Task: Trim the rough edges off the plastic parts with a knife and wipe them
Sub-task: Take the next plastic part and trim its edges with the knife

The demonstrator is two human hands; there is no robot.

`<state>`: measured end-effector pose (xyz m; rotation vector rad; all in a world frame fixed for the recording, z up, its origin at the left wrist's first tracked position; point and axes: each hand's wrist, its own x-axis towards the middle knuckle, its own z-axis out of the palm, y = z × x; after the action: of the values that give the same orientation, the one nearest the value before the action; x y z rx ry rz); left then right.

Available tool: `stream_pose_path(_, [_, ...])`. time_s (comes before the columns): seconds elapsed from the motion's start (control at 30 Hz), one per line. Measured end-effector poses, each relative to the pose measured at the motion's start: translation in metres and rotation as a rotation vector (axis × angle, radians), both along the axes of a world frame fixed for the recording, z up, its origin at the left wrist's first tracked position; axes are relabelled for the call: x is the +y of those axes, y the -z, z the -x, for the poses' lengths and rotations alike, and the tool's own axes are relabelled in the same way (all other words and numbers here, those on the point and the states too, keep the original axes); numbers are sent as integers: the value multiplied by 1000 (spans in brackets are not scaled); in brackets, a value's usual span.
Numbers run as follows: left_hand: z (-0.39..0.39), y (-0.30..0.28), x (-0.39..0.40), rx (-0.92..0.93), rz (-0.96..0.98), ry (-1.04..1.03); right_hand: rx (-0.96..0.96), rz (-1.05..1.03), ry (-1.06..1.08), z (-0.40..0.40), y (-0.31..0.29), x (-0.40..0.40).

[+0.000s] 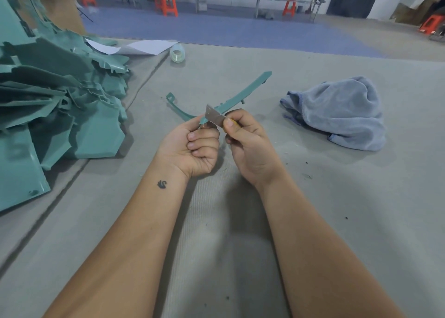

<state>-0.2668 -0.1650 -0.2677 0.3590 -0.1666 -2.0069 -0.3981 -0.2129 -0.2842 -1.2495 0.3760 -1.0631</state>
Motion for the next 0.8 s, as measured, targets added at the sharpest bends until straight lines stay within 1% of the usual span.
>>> stream_pose_path(0.27, [2, -1, -1, 4, 11, 0, -46, -11, 3, 1, 1, -2])
stream_pose_path(0.37, [4, -2, -1, -47, 36, -10, -67, -6, 1, 1, 1, -3])
stream_pose_path(0.47, [4, -2, -1, -45, 38, -11, -96, -22, -7, 2, 1, -3])
stream_pose_path(0.8, [7, -2, -1, -60, 29, -15, -91, -59, 9, 4, 0, -4])
